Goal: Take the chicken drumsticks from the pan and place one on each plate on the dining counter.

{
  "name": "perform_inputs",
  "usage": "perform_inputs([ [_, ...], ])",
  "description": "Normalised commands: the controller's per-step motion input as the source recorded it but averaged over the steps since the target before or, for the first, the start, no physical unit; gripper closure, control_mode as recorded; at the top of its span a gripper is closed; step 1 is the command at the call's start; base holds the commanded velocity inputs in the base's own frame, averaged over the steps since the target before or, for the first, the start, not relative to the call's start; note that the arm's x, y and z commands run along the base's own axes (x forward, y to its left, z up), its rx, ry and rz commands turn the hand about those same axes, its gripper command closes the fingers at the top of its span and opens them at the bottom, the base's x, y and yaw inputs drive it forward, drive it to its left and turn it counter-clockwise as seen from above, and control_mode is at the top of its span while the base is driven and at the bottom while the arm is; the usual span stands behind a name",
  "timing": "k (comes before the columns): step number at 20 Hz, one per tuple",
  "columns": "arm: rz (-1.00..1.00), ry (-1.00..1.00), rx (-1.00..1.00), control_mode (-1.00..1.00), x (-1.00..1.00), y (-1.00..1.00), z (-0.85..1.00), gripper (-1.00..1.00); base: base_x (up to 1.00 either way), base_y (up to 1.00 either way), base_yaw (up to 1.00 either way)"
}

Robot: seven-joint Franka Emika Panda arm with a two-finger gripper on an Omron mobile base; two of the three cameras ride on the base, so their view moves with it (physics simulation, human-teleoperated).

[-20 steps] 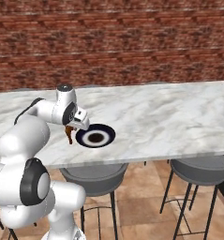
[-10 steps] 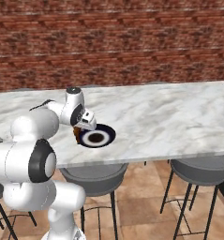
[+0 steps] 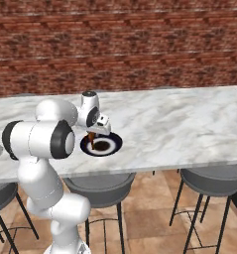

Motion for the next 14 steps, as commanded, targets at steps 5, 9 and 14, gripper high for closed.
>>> perform_inputs([
  [5, 0.00, 0.04, -0.09, -1.00, 0.32, 0.01, -0.31, 1.00, 0.00, 0.00, 0.00],
  [9, 0.00, 0.01, -0.04, -1.00, 0.26, 0.00, -0.30, 1.00, 0.00, 0.00, 0.00],
  [14, 0.00, 0.00, -0.01, -1.00, 0.05, -0.03, -0.24, 1.00, 0.00, 0.00, 0.00],
])
